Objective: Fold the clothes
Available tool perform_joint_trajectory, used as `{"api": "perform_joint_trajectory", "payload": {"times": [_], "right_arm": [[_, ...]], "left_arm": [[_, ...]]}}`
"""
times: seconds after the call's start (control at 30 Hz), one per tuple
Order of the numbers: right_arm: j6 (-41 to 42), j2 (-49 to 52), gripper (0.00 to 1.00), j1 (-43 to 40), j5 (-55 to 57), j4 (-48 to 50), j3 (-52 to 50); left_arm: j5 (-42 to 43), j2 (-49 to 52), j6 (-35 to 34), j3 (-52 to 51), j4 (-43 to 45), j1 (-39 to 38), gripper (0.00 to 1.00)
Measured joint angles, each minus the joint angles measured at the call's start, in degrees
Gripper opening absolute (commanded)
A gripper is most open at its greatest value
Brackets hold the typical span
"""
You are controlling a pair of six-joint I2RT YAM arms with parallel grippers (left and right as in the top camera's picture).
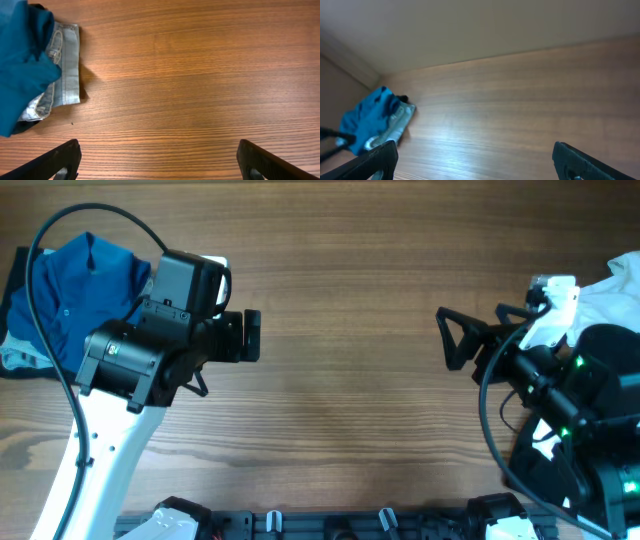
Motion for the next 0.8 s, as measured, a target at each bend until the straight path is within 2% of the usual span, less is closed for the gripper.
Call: {"api": "perform_joint_trajectory", "payload": {"times": [0.23,0.47,0.67,0.8], "right_arm": [[9.9,5.4,1.0,0.0,0.3,-1.6,0.0],[12.0,10.3,1.0,0.0,3.2,-1.6,0.0],[2.0,10.6,1.0,0.0,3.7,5.7,-0.1],[-10.0,8.1,1.0,0.0,3.5,10.4,-1.6]], "left_arm": [[-0.2,0.0,-0.2,0.0,0.0,0.0,1.0],[-0.5,0.0,-0.2,0.0,0.0,0.0,1.0],[-0.5,0.0,-0.2,0.0,0.0,0.0,1.0],[-0.5,0.0,-0.2,0.0,0.0,0.0,1.0]]}}
